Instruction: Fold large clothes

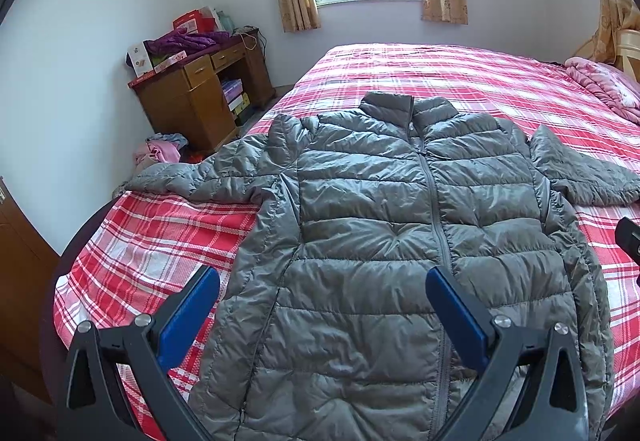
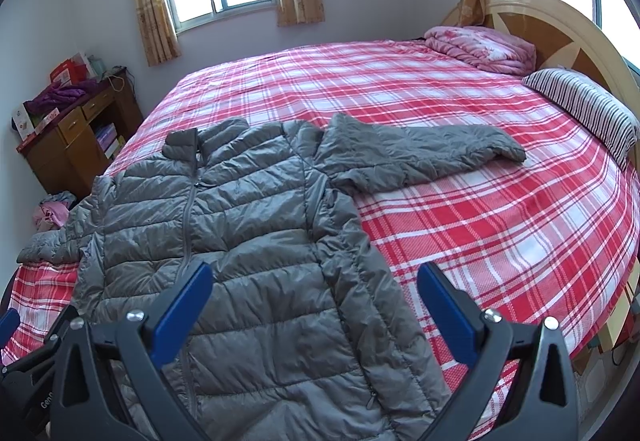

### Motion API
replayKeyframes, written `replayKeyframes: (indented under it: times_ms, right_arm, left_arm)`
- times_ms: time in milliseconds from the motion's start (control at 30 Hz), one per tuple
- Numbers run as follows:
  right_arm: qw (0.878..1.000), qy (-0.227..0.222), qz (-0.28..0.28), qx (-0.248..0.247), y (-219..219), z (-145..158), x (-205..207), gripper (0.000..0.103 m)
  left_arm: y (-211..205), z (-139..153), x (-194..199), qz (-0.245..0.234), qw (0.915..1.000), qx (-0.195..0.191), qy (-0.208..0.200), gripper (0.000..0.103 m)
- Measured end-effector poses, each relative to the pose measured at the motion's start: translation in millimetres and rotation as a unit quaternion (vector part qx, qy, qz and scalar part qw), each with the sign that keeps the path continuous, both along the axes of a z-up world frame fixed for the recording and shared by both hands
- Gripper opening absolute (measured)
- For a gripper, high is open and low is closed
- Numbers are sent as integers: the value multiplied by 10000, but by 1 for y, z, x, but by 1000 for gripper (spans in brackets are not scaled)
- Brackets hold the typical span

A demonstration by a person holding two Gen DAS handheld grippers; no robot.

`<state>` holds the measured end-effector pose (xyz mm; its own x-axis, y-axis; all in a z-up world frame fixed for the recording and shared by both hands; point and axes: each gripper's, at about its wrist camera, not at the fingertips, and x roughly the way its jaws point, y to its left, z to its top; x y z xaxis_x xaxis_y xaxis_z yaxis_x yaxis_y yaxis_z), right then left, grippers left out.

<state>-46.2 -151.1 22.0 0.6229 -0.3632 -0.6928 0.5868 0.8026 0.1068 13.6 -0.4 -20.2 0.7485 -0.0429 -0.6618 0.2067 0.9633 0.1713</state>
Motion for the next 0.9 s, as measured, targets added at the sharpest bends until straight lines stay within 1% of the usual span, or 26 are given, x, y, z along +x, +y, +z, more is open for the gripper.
replayKeyframes:
  times_ms: [467,900]
  right_arm:
    - [10000,72,5,-9,-1,-3,3,103]
    - [9999,72,43,-62,3,-1,5,103]
  left_arm:
    - [2,-1,1,-17,10000,-80,53,102]
    - [1,4,4,-56,9998,-170,45,102]
